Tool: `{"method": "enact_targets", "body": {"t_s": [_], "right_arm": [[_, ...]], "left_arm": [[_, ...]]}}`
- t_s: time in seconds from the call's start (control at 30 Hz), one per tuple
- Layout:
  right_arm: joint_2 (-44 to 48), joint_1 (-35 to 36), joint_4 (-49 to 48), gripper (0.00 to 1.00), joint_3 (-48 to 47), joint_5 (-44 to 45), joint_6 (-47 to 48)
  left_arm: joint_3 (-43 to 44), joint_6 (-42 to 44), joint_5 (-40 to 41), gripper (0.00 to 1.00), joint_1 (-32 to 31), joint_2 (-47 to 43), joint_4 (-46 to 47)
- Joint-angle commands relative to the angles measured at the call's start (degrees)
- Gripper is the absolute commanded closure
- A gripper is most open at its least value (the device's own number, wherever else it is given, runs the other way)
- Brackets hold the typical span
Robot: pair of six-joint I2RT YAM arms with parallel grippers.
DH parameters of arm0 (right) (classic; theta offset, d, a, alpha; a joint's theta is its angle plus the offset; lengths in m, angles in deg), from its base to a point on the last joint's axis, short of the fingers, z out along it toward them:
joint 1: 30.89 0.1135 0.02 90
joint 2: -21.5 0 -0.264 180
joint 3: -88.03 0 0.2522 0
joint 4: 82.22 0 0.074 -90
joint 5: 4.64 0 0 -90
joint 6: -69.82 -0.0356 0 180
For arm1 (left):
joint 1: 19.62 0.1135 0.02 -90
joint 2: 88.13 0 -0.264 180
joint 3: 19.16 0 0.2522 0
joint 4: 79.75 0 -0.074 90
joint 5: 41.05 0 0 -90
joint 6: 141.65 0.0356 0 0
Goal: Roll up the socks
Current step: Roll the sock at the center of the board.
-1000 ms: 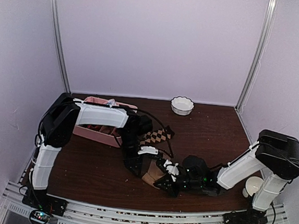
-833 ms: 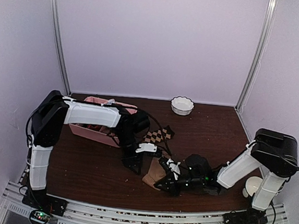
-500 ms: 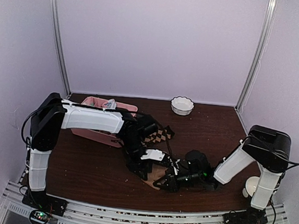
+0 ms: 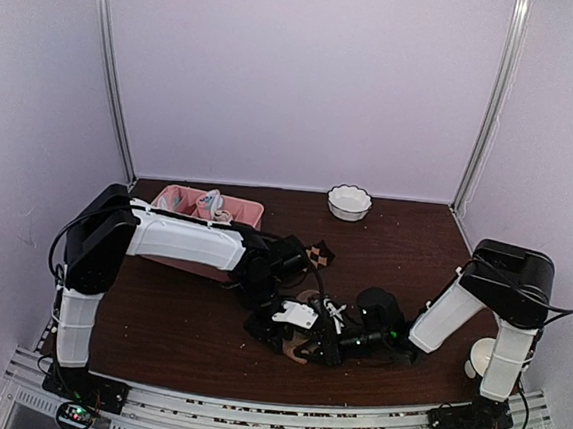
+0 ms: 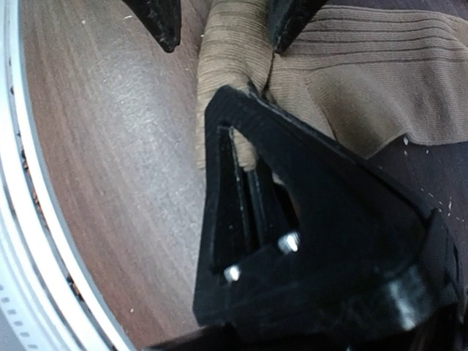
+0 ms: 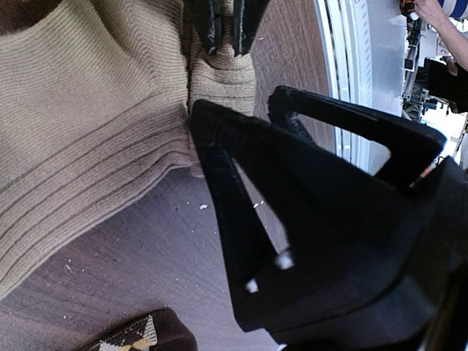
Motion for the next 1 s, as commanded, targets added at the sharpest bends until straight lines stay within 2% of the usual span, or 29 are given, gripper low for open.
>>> {"method": "enact_targets", "body": {"t_s": [0.0, 0.1, 0.17, 0.3, 0.37, 0.4, 0.43, 0.47, 0.5, 0.7, 0.87, 0.97], "right_arm": [[-4.7, -0.6, 14.9, 1.0, 3.1, 3.0, -0.1], [-4.7, -0.8, 15.6, 0.95, 2.9, 2.7, 0.1], [-4.1, -1.1, 15.9, 0.88, 2.9, 2.9, 0.2], [-0.8, -1.1, 13.6, 0.74, 4.8, 4.9, 0.8], [2.3, -1.1, 11.1, 0.66, 6.8, 6.5, 1.5], [3.9, -1.0, 9.4, 0.57, 8.0, 7.4, 2.0], [5.7, -0.9, 7.3, 0.25, 9.6, 8.2, 2.6], [7.5, -0.7, 4.9, 0.03, 11.2, 9.3, 3.0], [9.5, -0.5, 3.3, 0.0, 12.8, 10.4, 3.7], [16.3, -0.4, 3.6, 0.0, 16.2, 17.5, 6.6], [30.7, -0.9, -2.2, 0.0, 23.6, 35.3, 2.0], [36.4, -1.1, -0.5, 0.0, 25.4, 44.3, -4.3]], "left_arm": [[-1.6, 1.9, 2.5, 0.59, 0.1, 1.5, 3.0], [-1.8, 1.8, 2.5, 0.63, 0.2, 2.1, 3.1], [-2.0, 1.7, 2.6, 0.71, 0.2, 2.8, 3.0], [-0.5, 0.3, 1.6, 0.95, 0.4, 4.7, 0.3], [0.7, -0.6, -0.7, 1.0, 1.0, 5.5, -1.8], [1.9, -1.1, -2.0, 1.0, 1.4, 6.3, -3.3], [3.1, -1.3, -4.0, 1.0, 1.8, 7.2, -5.3], [4.6, -1.3, -5.4, 1.0, 2.1, 8.2, -7.4], [5.8, -1.5, -6.7, 1.0, 2.3, 8.9, -9.4], [7.8, -3.5, -10.0, 1.0, 2.6, 10.0, -13.1], [8.6, -5.6, -12.0, 1.0, 2.1, 10.2, -14.1], [11.2, -5.8, -12.1, 1.0, 2.1, 12.3, -16.8]]}}
